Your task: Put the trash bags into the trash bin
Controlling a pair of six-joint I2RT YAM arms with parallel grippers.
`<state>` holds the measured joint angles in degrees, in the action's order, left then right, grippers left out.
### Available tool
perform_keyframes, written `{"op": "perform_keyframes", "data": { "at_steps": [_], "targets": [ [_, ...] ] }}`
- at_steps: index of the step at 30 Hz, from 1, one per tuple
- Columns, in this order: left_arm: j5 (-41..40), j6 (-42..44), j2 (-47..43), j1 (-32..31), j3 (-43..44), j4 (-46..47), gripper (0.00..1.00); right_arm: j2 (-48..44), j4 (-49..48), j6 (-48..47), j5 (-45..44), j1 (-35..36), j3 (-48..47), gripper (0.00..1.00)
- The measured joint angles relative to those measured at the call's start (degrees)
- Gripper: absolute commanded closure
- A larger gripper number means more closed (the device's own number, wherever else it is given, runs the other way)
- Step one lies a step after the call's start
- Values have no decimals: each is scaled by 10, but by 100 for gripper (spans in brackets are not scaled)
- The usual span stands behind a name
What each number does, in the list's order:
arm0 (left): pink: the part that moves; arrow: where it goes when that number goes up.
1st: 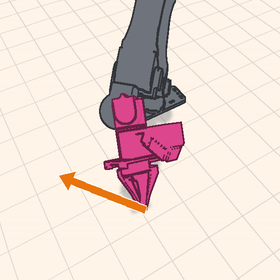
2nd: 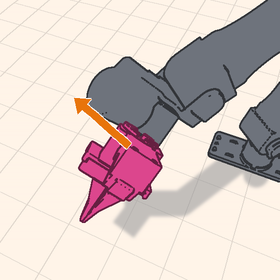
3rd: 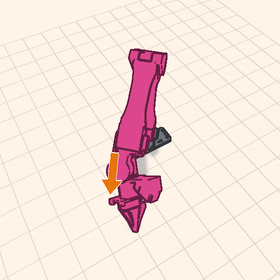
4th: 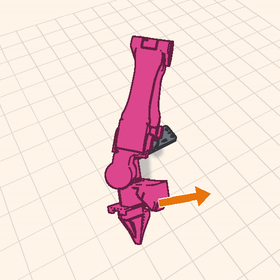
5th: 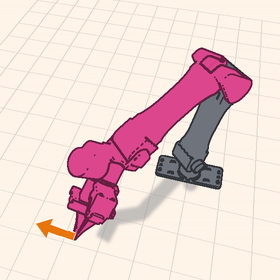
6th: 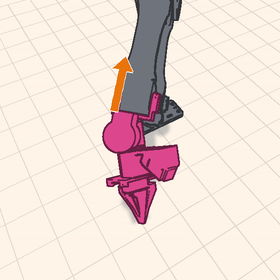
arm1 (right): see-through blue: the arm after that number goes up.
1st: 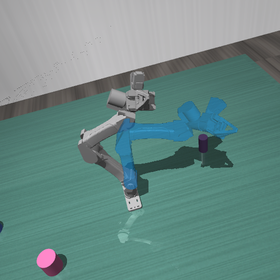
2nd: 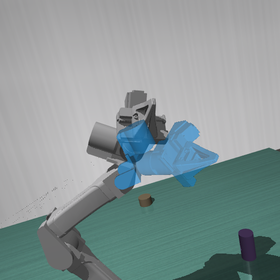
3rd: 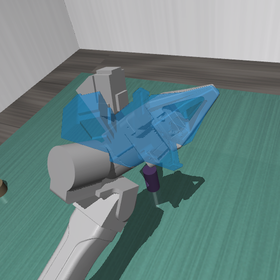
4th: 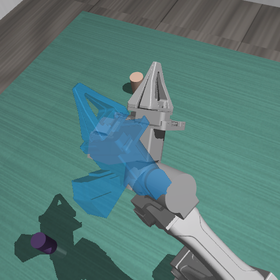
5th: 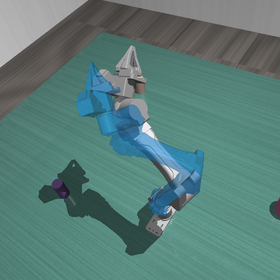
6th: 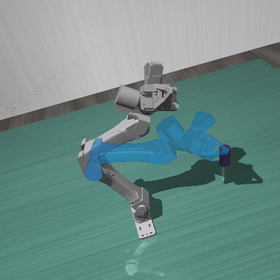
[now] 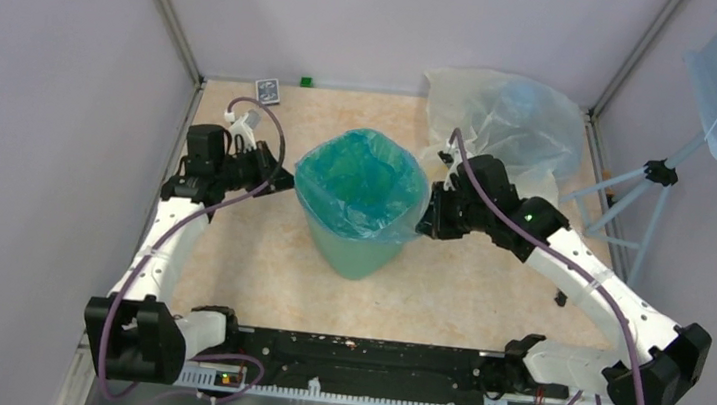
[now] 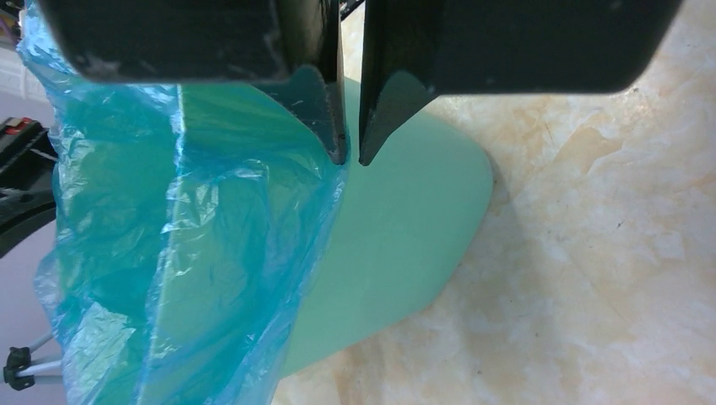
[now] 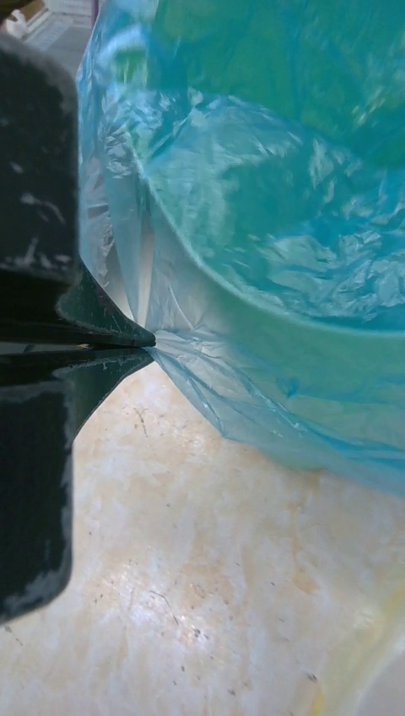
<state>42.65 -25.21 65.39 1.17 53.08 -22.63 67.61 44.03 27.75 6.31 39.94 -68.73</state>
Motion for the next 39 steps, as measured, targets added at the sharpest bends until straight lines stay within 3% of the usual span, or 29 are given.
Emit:
{"op": "perform_keyframes", "data": {
  "at_steps": [9,15,20,29,33,36,39],
  "targets": [
    [4,2,2,2,-36,9,87,-9,-141,45,59,0,155,100],
    [1,7,10,2,-47,19,89,-10,-209,57,53,0,189,100],
    [-4,7,22,2,-62,30,89,-15,-251,56,45,0,213,87],
    [-63,12,-20,2,-44,-7,84,-108,-268,44,52,0,237,79],
    [-79,12,-63,2,-21,-23,67,-142,-286,42,72,0,237,70],
    [-96,2,-86,2,-19,-50,56,-141,-279,45,83,0,237,50],
    [-117,-29,-115,2,-25,-78,46,-146,-272,69,82,0,239,38]
  ]
}}
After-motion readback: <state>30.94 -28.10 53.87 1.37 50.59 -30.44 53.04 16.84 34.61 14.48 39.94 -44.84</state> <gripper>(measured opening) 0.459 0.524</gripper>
